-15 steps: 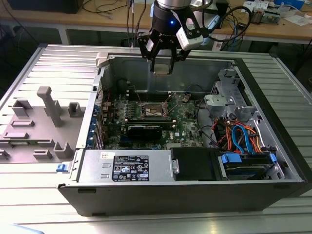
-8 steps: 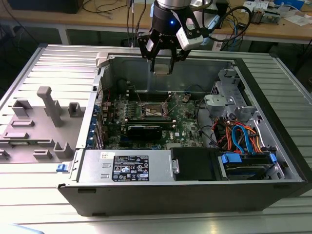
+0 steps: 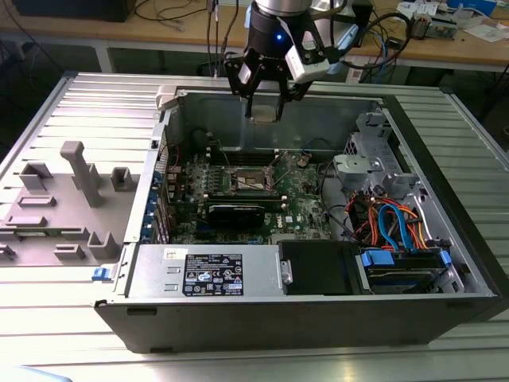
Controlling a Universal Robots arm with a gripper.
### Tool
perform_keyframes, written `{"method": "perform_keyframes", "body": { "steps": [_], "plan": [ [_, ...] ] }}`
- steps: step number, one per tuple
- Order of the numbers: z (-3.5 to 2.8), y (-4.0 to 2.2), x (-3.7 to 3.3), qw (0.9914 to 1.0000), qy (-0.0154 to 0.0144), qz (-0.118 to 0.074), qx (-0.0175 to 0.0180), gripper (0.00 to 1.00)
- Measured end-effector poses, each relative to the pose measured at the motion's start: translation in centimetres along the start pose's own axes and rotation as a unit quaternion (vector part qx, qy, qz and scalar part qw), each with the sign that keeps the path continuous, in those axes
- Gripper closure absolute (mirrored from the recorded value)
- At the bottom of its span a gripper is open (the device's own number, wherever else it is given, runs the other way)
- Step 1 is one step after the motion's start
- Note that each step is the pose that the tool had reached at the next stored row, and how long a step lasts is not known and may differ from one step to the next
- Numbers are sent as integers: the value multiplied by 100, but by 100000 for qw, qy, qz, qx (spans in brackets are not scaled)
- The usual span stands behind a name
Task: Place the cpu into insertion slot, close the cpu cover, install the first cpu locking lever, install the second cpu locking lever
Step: 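Place the cpu into insertion slot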
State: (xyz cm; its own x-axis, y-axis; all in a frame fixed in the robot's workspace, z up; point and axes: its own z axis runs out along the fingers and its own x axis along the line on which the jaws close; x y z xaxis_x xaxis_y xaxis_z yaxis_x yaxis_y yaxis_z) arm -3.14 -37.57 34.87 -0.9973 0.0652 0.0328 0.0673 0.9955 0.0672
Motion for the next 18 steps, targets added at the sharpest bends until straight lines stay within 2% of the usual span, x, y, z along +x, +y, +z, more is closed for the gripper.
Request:
{"method": "perform_keyframes", "body": {
  "steps": [6,18],
  "plan": [
    [11,-1,0,99935,-237,3583,-116,46],
    [11,-1,0,99929,-252,3745,-129,46]
  ]
}}
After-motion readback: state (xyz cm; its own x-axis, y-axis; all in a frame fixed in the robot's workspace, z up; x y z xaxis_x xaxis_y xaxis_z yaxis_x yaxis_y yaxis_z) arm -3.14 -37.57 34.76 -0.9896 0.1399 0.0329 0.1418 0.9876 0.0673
